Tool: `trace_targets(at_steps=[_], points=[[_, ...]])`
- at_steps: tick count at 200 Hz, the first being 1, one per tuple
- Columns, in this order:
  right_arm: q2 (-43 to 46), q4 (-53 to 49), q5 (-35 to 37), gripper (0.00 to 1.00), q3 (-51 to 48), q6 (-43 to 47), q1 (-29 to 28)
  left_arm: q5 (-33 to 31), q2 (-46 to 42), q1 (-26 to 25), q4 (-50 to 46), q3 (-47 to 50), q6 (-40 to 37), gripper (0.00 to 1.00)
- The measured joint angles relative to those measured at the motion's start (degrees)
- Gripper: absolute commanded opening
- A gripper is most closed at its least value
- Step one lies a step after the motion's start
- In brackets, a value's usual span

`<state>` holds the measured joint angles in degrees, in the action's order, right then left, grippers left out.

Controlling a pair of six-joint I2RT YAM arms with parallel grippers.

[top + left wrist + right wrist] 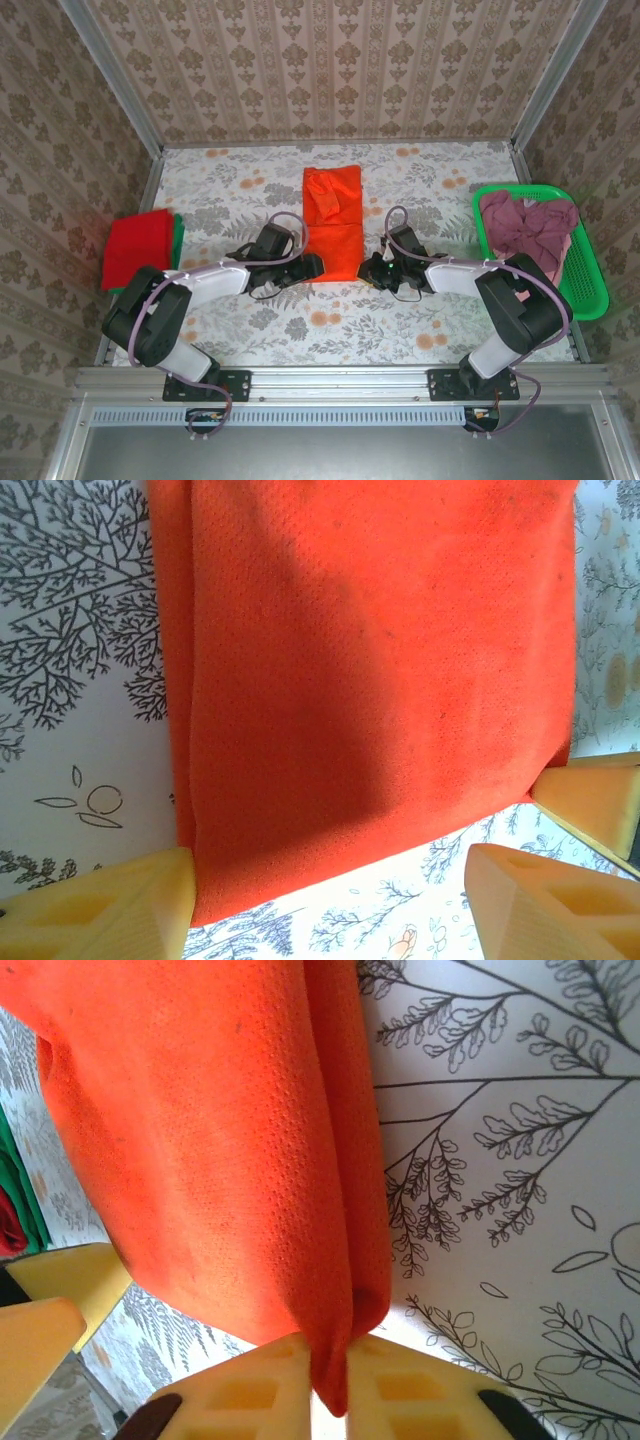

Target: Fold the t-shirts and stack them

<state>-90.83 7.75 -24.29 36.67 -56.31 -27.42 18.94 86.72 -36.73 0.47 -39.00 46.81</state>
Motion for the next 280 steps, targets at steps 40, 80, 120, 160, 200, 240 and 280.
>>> trace_targets(at_steps=[40,80,120,160,200,240,280], points=[[-0.07,0.70,0.00,0.00,-0.46,-0.52,0.00,-0.07,0.00,0.00,0.11,2.01,0.63,0.68],[-0.28,1.07,0.00,0.00,-0.48,-0.52,0.00,-0.28,-0.22,0.00,1.01,2.73,1.68,0.55],[-0.52,1.07,0.00,0.00,-0.48,-0.50,0.00,-0.04,0.04,0.00,2.19,2.73,2.34,0.35],[-0.59,1.09,0.02,0.00,-0.52,-0.52,0.00,-0.04,0.83,0.00,2.60,2.73,2.51,0.02],[-0.11,0.87,0.07,0.00,-1.22,-0.50,-0.02,0.39,1.09,0.04,2.58,2.73,2.71,0.00],[4.66,-4.11,0.02,0.00,-3.10,0.55,-2.03,1.07,-2.16,-1.11,-0.98,4.52,1.99,0.00],[14.08,-9.94,0.07,0.00,-8.33,0.33,-6.56,1.18,-11.23,-5.62,-8.37,6.62,1.66,0.00]])
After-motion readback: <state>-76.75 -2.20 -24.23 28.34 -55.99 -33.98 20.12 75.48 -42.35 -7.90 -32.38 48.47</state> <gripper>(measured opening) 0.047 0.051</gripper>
